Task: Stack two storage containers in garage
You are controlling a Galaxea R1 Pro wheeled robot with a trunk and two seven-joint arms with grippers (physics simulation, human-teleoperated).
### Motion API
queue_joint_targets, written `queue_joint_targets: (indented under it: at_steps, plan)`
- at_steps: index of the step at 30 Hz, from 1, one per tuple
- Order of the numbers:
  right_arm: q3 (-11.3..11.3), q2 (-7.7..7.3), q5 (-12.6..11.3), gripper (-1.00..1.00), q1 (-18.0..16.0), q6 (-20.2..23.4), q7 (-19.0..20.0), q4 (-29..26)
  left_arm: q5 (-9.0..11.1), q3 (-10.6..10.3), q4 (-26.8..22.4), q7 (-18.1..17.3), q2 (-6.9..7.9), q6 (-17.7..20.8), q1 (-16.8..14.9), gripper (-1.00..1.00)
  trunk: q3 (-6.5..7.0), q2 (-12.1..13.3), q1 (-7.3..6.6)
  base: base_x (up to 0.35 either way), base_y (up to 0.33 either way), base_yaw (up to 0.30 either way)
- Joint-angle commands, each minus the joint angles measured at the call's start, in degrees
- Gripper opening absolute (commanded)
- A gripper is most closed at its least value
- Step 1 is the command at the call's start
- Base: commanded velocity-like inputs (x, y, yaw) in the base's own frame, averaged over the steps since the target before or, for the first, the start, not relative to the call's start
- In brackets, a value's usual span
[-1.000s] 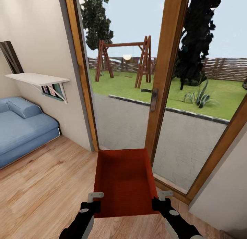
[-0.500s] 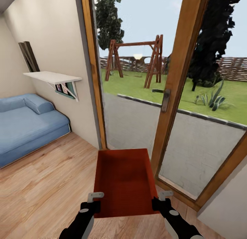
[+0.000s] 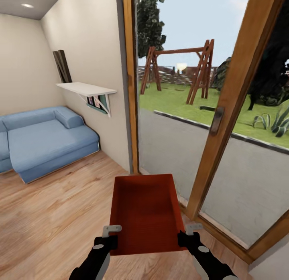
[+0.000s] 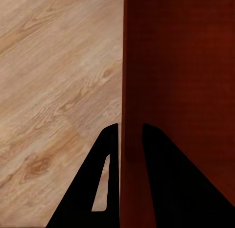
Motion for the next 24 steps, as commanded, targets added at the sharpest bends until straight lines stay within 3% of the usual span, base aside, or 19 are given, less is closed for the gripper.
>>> queue_joint_targets:
  at_steps: [1,24]
  plan:
    - [0.32,-0.41,-0.79,-1.0,-0.09,-0.24,-0.09,0.19,-0.96,-0.16,-0.2,0.12,-0.07,0.37,-0.03,-1.0,-0.12,-0.13,0.03,0.0,0.0,0.286]
    - [0.28,-0.41,-0.79,-1.0,-0.09,-0.17,-0.1,0.19,-0.96,-0.15,-0.2,0.12,-0.07,0.3,-0.03,-1.0,-0.12,-0.13,0.03,0.0,0.0,0.287]
